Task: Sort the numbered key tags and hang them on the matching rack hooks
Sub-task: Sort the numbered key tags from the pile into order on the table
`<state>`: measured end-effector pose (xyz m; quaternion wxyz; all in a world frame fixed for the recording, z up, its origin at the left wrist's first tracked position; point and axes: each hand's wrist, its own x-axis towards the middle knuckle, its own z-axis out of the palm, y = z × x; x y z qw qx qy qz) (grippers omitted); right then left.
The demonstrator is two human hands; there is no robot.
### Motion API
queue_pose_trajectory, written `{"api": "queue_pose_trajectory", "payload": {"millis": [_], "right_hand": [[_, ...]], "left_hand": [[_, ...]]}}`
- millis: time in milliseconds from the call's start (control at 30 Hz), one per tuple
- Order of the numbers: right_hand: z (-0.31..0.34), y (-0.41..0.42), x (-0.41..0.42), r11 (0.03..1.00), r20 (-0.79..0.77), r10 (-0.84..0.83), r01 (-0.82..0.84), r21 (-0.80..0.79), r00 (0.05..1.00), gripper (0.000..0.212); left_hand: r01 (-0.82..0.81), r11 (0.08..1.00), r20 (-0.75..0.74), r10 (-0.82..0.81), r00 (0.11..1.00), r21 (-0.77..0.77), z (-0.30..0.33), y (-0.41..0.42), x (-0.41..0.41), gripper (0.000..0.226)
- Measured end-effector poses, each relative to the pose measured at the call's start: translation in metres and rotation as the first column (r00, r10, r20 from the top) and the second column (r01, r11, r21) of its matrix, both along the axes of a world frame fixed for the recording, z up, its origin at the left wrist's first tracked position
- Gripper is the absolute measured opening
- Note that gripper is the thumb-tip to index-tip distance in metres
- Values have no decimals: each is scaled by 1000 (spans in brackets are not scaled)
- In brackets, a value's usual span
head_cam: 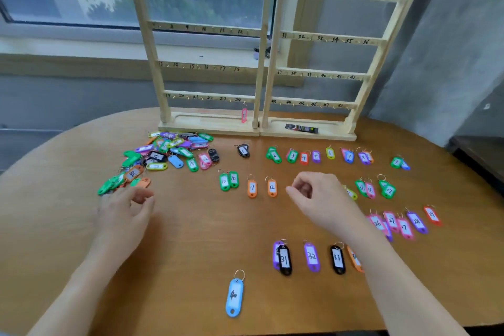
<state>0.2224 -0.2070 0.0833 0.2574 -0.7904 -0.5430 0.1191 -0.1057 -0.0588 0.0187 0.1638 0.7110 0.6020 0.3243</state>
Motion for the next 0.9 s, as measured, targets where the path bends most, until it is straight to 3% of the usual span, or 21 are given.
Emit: {"api": "queue_pose_trajectory", "payload": {"millis": [67, 200, 300, 400, 567, 733, 900], "right_hand": [[-2, 30, -21, 996, 11, 78, -78, -31, 997, 26], [-8, 88, -77, 967, -1, 238, -237, -91, 971, 19], [-15, 121, -121, 929, -25, 347, -348, -127, 937, 15], [-29, 147, -158, 878, -56, 455, -458, -142, 889, 20], [-48, 183, -195, 815, 171, 579, -572, -94, 797, 46], [-63, 203, -197, 800, 291, 581, -600, -29, 760, 34], [-65, 217, -194, 739, 535, 540, -671, 68, 649, 21]], "left_hand": [[-95, 995, 6, 95, 995, -2, -4, 11, -15, 10], [-230, 973, -29, 230, 973, 11, -11, 28, -44, 24], [-247, 969, -131, 247, 960, 16, -15, 28, -51, 30], [-253, 964, -128, 262, 957, 85, -22, 27, -52, 26], [-351, 936, 33, 350, 936, 17, -20, 29, -58, 20], [-367, 930, -62, 366, 929, -6, -19, 32, -55, 26], [-348, 938, -81, 346, 935, -1, -24, 35, -55, 17]]}}
